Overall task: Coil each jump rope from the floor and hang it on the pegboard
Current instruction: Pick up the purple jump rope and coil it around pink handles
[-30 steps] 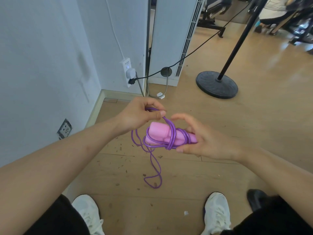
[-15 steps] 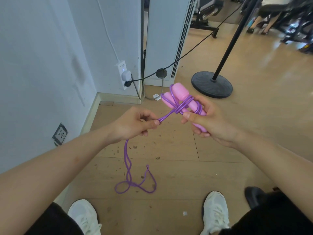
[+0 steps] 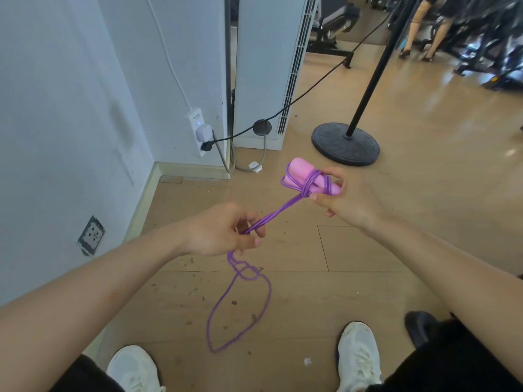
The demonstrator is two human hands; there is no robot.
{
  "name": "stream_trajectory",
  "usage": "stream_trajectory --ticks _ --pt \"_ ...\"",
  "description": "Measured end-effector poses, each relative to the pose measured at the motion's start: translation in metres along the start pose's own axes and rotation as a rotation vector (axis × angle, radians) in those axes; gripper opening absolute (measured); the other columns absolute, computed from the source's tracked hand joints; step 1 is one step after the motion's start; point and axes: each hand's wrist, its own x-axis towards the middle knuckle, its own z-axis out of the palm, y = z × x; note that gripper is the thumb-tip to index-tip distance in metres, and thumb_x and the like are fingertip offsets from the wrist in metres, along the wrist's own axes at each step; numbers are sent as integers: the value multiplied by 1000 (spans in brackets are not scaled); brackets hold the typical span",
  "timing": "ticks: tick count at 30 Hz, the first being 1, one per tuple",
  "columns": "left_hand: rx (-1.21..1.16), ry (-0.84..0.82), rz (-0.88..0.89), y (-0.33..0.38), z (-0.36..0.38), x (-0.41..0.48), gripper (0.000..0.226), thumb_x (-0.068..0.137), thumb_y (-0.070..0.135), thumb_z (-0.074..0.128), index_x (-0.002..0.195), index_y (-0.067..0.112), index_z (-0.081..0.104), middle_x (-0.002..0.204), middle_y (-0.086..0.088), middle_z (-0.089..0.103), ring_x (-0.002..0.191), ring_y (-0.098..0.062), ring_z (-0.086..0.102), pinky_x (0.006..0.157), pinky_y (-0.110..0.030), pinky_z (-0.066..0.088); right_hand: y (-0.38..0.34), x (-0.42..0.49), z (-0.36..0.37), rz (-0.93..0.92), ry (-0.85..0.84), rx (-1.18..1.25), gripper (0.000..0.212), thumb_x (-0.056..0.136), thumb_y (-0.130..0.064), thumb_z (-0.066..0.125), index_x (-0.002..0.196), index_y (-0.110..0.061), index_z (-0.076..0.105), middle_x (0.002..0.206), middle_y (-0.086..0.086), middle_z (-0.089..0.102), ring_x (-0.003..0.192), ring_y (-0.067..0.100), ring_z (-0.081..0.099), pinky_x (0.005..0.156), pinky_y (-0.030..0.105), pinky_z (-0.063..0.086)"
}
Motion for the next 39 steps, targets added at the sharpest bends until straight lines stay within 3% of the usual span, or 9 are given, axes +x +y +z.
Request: stream_trajectory --ticks 3,7,12,15,19,23,29,34,39 --pt "137 132 50 7 -3 0 6 92 27 68 96 27 72 58 12 58 51 -5 51 55 -21 44 0 0 3 -119 -23 -250 49 79 -13 75 125 -21 62 89 -6 64 79 19 60 73 31 47" --pt "292 328 200 13 -12 -1 20 89 29 72 70 23 69 55 0 53 54 -15 42 50 -21 30 -2 -5 14 -166 -340 -299 48 75 -1 75 121 -12 65 102 7 69 90 22 63 84 35 51" --pt "140 430 249 13 -22 4 8 78 28 84 78 27 76 65 19 65 58 -4 52 56 -12 36 -11 -17 21 -342 -672 -402 42 73 -16 74 111 -30 64 92 -9 67 83 15 61 76 37 52" --pt "46 450 244 7 -27 9 13 74 26 87 82 24 76 70 13 70 59 -1 54 60 -17 42 -19 -30 23 -530 -613 -466 47 78 -18 75 120 -30 58 87 -20 61 78 5 52 72 21 42" --pt "-35 416 232 0 -35 13 15 75 19 86 87 16 77 75 5 75 65 -4 61 69 -30 51 -21 -43 24 -596 -505 -466 73 85 -30 71 140 -38 23 84 -7 63 77 22 51 75 43 51" --pt "-85 354 242 -1 -40 13 15 78 12 83 92 8 78 73 7 74 65 -3 64 66 -19 49 -30 -48 18 -689 -482 -502 96 88 -33 70 146 -60 -2 75 -5 54 65 23 44 67 42 50" --pt "-48 328 252 1 -39 12 22 80 10 81 102 8 76 80 11 72 69 5 62 68 -9 44 -28 -52 19 -704 -479 -472 73 86 -33 73 141 -51 27 99 -9 67 77 14 55 72 38 51" --pt "-13 299 201 -14 -55 5 21 86 15 77 107 19 75 86 -6 74 78 -31 66 73 -39 53 -36 -47 -1 -433 -531 -97 60 81 -10 78 127 -39 53 112 -10 67 96 12 65 89 25 51" --pt "-116 326 137 -21 -64 -3 16 90 7 71 105 12 69 71 -3 60 57 -12 56 57 -22 48 -31 -42 -13 -283 -560 248 63 81 1 77 129 -32 53 106 8 71 80 19 67 72 24 53"
